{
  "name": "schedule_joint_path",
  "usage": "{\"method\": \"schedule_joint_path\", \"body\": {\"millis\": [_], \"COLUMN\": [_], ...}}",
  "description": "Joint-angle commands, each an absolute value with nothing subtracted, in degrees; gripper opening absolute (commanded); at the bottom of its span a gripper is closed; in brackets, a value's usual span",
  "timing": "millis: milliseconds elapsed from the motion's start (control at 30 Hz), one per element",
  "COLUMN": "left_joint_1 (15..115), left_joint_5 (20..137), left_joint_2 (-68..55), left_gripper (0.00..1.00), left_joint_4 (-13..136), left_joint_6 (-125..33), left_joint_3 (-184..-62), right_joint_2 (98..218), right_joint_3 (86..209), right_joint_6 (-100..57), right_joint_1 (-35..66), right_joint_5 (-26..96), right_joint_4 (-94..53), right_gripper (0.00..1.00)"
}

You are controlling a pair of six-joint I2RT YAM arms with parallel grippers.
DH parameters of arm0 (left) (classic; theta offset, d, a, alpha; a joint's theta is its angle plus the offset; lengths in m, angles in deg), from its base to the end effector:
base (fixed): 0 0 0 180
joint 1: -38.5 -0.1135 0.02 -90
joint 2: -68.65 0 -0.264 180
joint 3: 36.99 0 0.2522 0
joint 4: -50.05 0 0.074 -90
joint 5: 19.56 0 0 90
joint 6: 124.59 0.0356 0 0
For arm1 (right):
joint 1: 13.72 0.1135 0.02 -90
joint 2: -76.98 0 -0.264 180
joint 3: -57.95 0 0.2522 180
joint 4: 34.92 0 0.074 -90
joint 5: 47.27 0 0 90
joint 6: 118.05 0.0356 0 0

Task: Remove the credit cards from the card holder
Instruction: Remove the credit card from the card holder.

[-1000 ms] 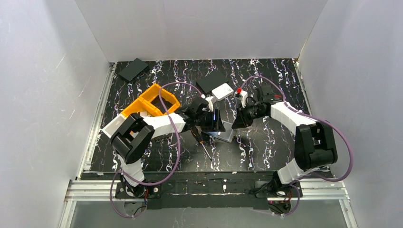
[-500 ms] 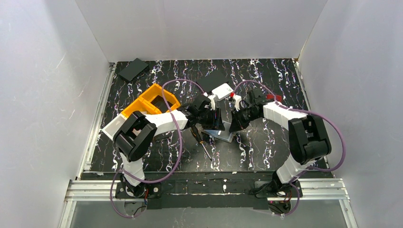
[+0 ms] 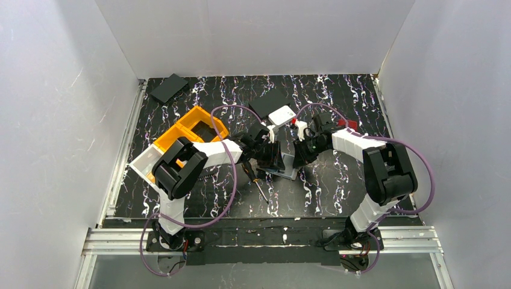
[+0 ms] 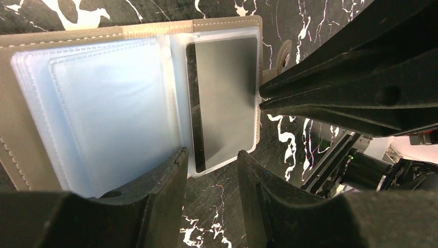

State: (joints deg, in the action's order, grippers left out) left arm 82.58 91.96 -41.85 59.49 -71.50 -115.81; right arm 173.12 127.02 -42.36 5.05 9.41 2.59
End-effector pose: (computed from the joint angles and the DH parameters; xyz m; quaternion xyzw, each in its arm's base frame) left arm 0.2838 -0.2931 0.1579 0.1330 0.8878 -0.3932 0.1987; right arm 0.2942 0.1206 0.1675 -0.3265 0.8779 0.2877 0.1997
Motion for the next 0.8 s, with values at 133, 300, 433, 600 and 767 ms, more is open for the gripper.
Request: {"method": "schedule_joint_path", "body": {"millis": [133, 300, 433, 600, 767], "left_joint_1": [82.53, 82.89, 82.89, 82.89, 82.76], "left_joint_5": [96.12, 96.32, 94.99, 93.42, 91.91], "left_joint_2": [-42.55, -42.0, -41.37, -41.58, -41.7], "left_gripper": [0.35, 0.34, 0.36, 0.36, 0.36], "left_joint_4": [55.58, 51.57, 50.24, 49.68, 49.45], "left_joint_6": [-76.58, -80.24, -82.48, -84.72, -85.75], "left_joint_3": [-115.01, -112.6, -111.63, -111.65, -112.02], "right_joint_2": [172.66, 173.84, 174.66, 175.14, 176.08], "right_joint_3": [126.64, 126.8, 126.83, 126.82, 126.91], "right_joint_6": [-39.35, -38.09, -37.57, -36.83, -35.99], "right_joint_1": [2.75, 1.45, 1.16, 0.71, 0.17], "right_joint_5": [8.29, 5.57, 4.51, 2.92, 2.46], "right_joint_4": [-0.23, -0.07, -0.03, -0.22, -0.32], "right_gripper": [0.24, 0.25, 0.26, 0.27, 0.27]}}
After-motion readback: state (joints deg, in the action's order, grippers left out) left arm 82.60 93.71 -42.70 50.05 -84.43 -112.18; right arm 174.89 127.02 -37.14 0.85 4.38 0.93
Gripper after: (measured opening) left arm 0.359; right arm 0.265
